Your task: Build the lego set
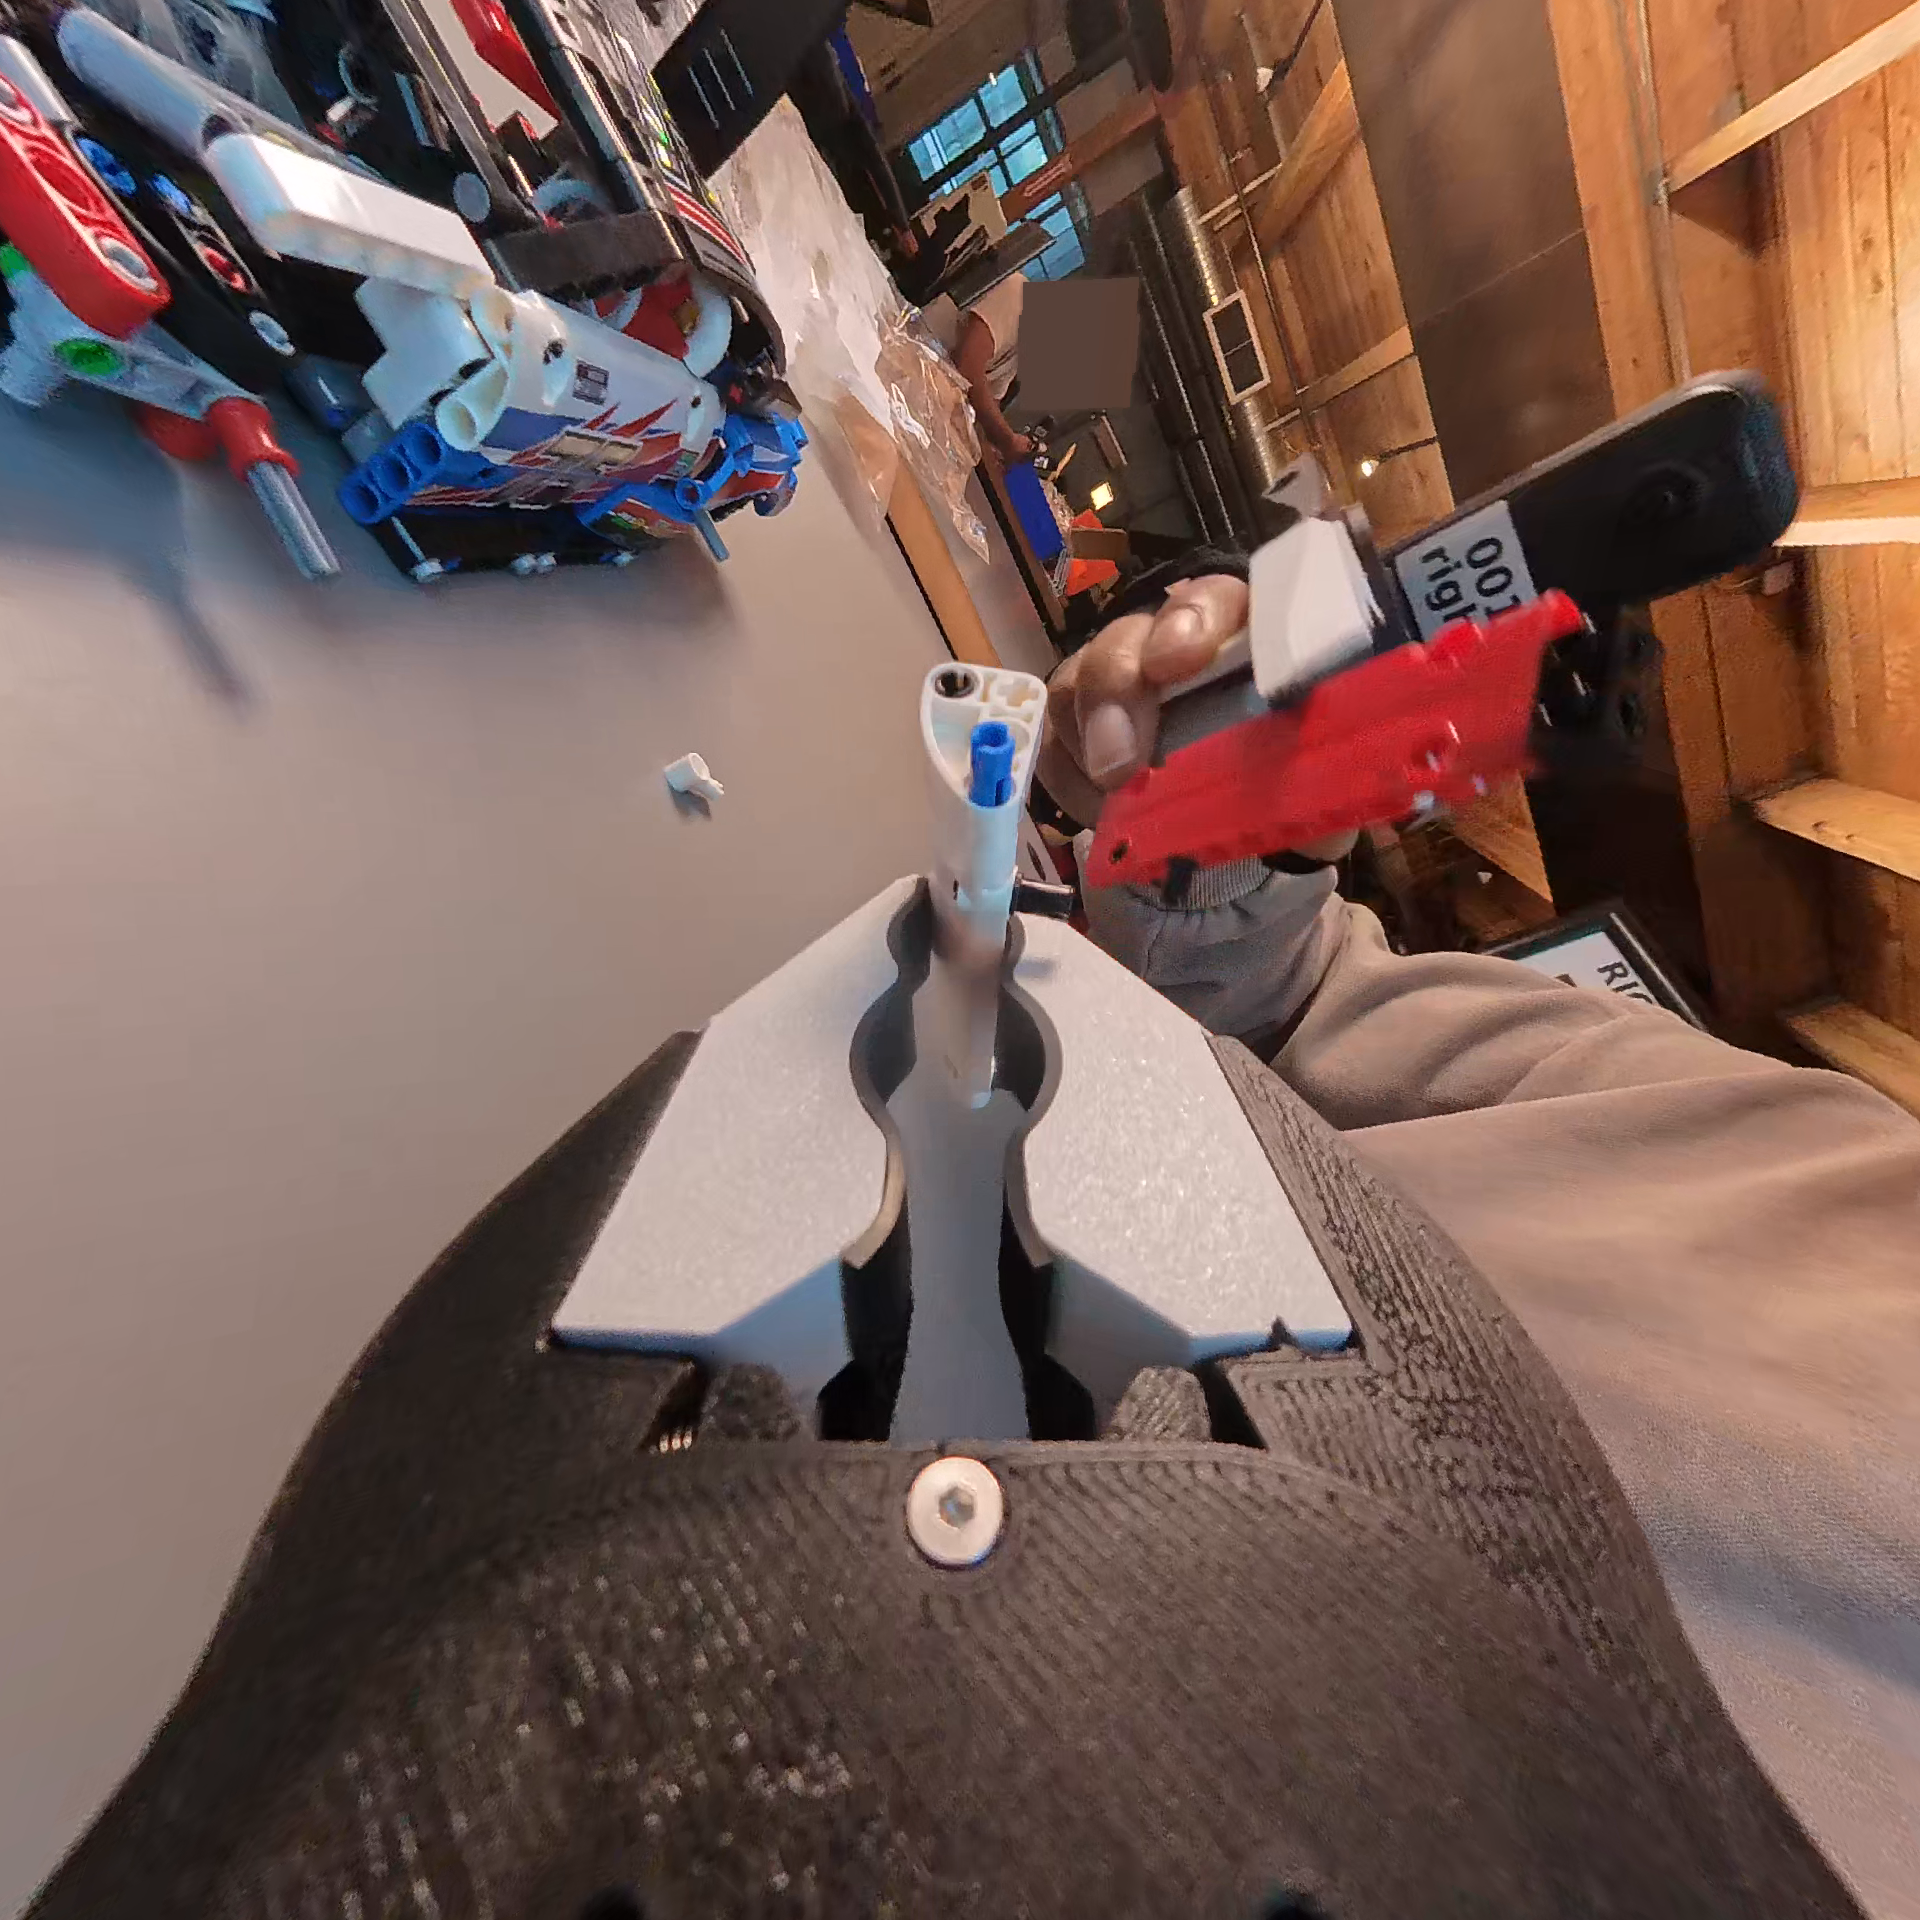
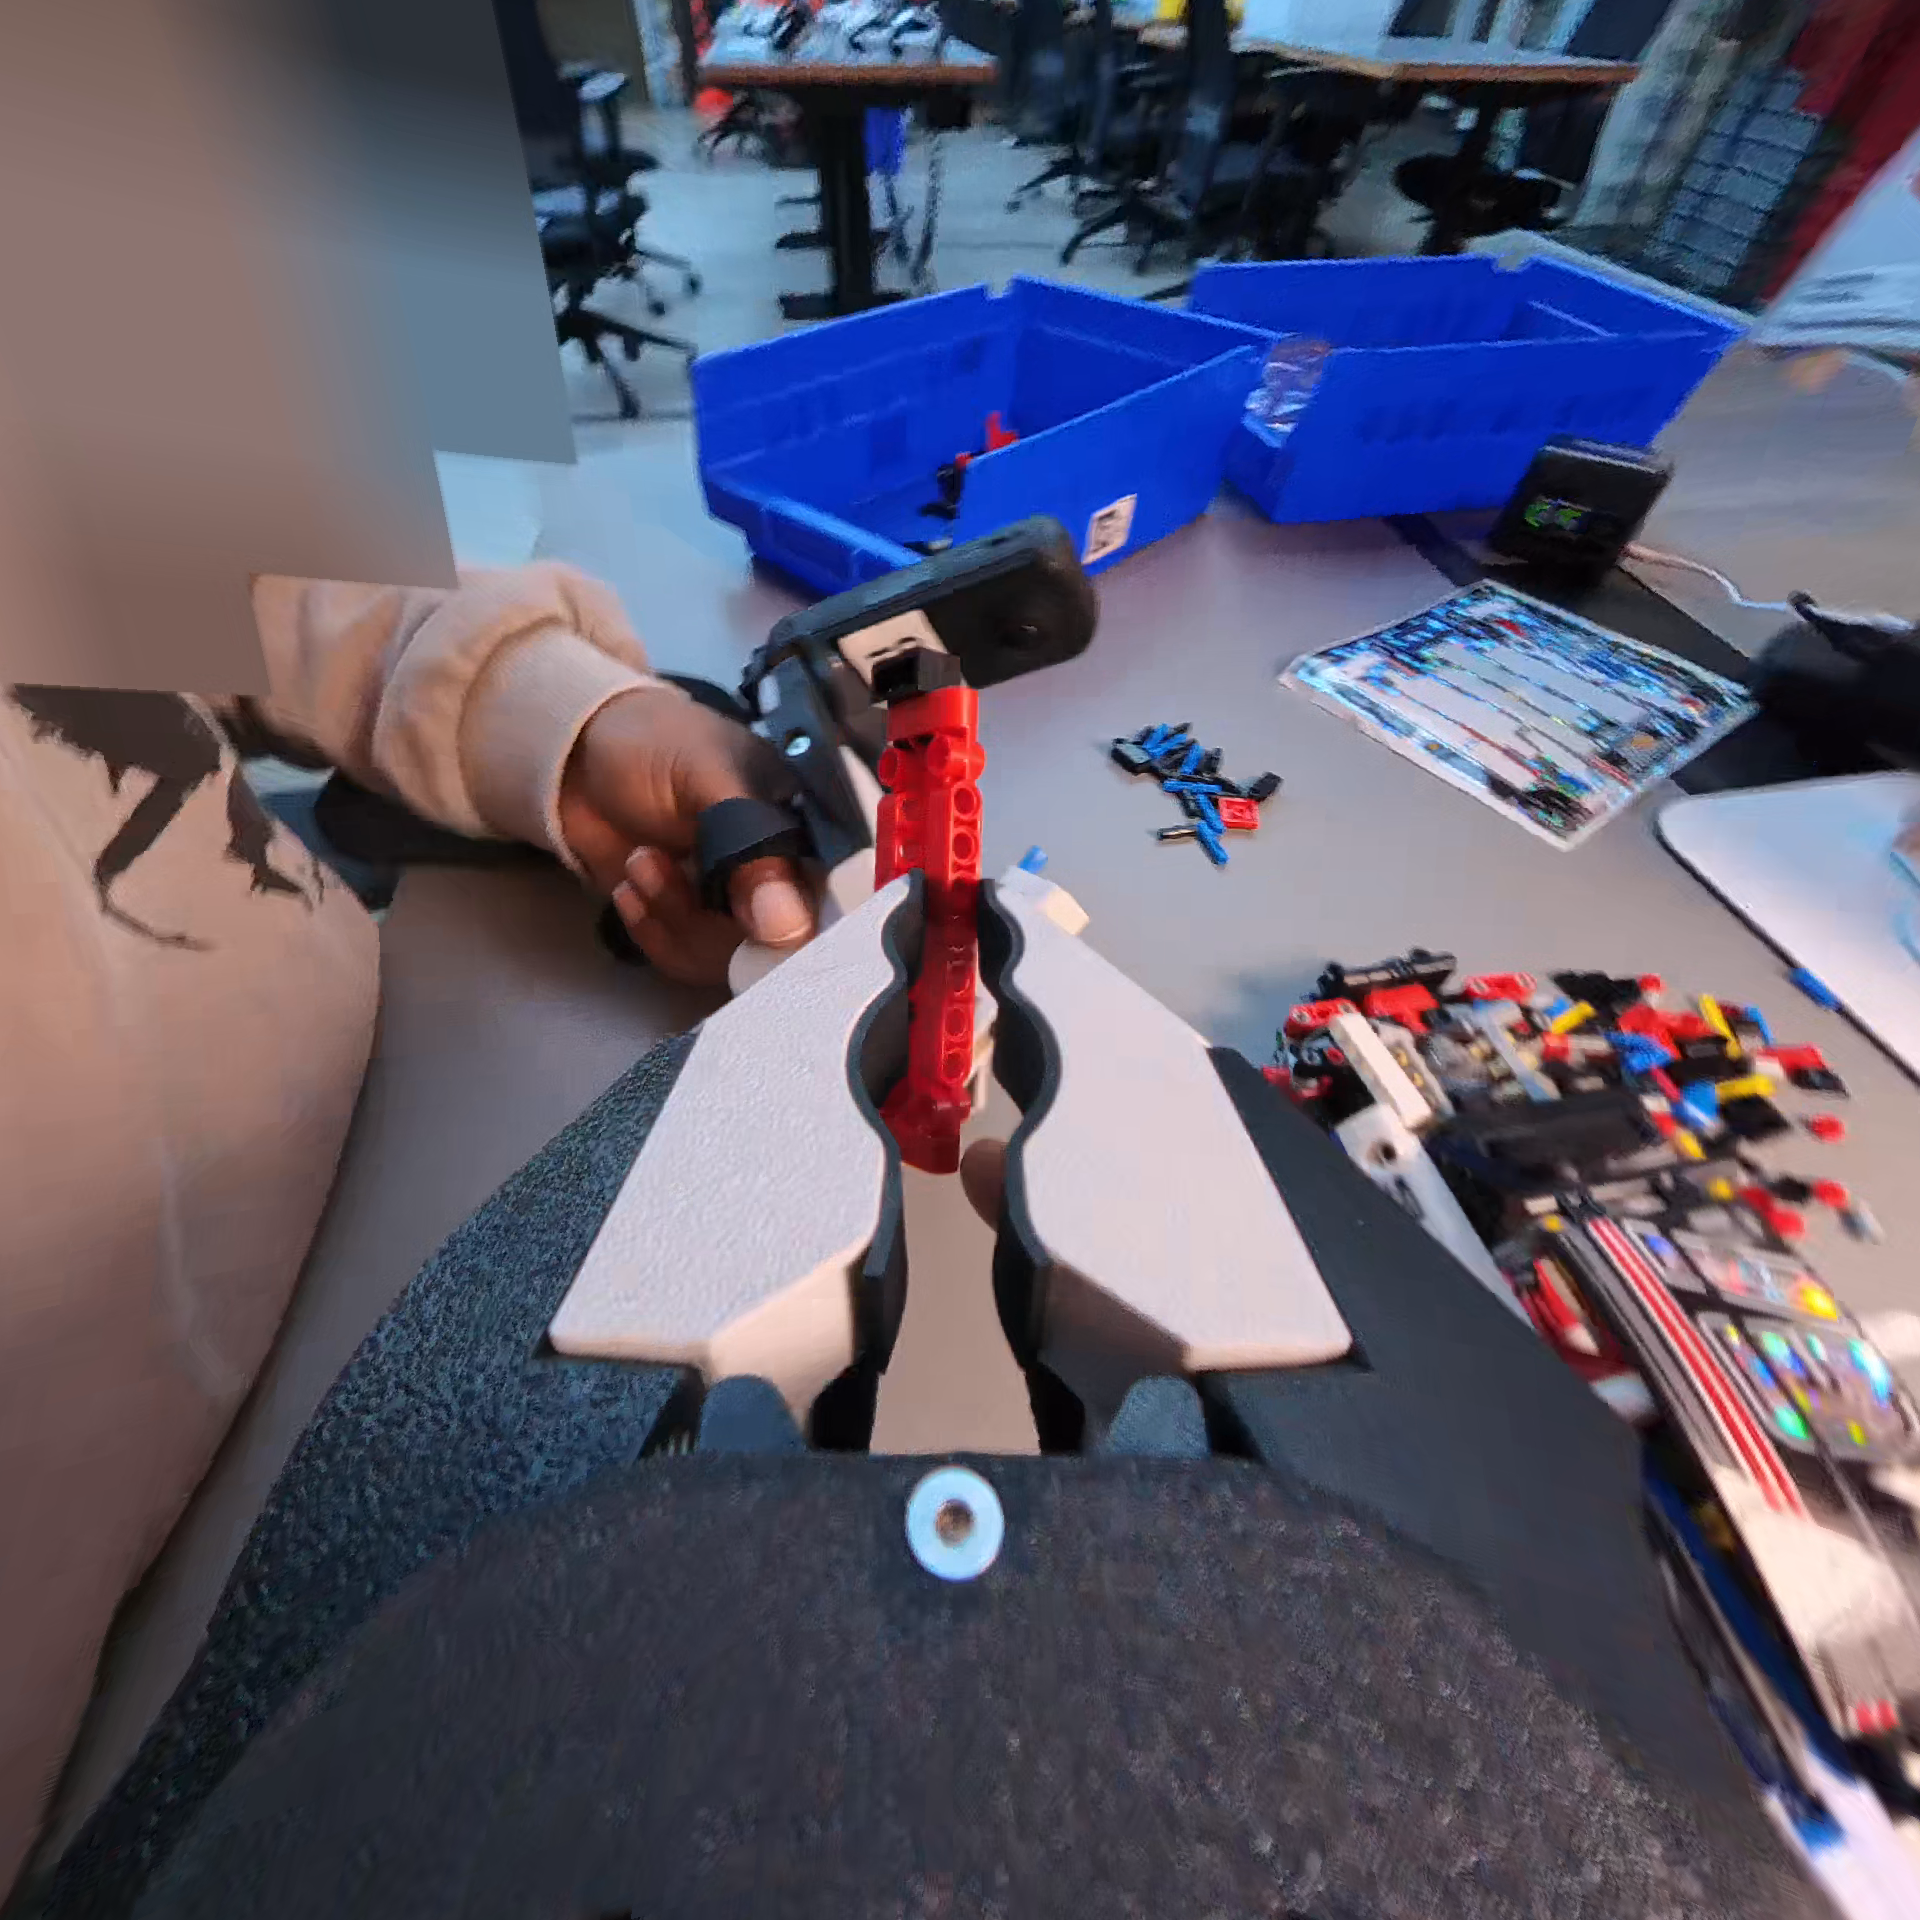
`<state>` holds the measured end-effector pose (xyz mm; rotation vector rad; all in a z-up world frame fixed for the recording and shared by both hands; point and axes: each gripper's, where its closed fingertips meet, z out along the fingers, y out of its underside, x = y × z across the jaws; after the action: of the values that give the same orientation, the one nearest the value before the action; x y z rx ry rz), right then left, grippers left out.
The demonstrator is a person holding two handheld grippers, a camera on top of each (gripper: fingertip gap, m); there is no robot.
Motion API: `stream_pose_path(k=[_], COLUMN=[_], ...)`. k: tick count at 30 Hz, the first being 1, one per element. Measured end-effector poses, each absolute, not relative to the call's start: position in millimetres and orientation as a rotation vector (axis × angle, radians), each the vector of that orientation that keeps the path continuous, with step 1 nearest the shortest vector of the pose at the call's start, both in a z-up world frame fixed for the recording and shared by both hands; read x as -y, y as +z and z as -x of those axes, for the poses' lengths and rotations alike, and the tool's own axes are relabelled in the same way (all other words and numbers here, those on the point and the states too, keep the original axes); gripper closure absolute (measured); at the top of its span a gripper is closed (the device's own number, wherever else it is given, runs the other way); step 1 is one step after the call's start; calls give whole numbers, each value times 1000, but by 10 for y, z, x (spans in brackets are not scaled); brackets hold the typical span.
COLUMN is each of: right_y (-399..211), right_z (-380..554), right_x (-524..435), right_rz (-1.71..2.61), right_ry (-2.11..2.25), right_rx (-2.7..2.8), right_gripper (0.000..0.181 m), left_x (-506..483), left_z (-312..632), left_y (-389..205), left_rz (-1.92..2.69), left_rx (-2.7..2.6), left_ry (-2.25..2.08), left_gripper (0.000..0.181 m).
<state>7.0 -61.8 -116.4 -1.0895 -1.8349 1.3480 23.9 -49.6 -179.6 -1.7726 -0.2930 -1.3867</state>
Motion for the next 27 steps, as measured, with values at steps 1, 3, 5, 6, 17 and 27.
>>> stream_pose_path(k=[1, 3, 5, 6, 17, 27], right_y=[-1169, -1268, -1384, -1438, -1500, -1353], right_z=[-66, -66, -84, -85, -94, -108], right_x=[491, 262, 186, 173, 307, 343], right_rz=[1180, 1373, 1500, 1550, 1540, 1427], right_ry=[1372, 1414, 1496, 1525, 1543, 1449], right_rx=[1749, 1572, 1438, 1384, 1421, 1382], right_gripper=[175, 175, 175, 175, 175, 175], left_x=[499, 499, 501, 501, 537, 509], left_z=[-230, -218, -213, -212, -247, -249], left_y=[-1795, -1801, -1799, -1783, -1603, -1530], left_rz=[1774, 1784, 1793, 1786, 1719, 1612], left_rx=[288, 268, 237, 218, 4, 26], left_ry=[-1377, -1340, -1298, -1279, -1126, -1175], left_gripper=[175, 175, 175, 175, 175, 175])
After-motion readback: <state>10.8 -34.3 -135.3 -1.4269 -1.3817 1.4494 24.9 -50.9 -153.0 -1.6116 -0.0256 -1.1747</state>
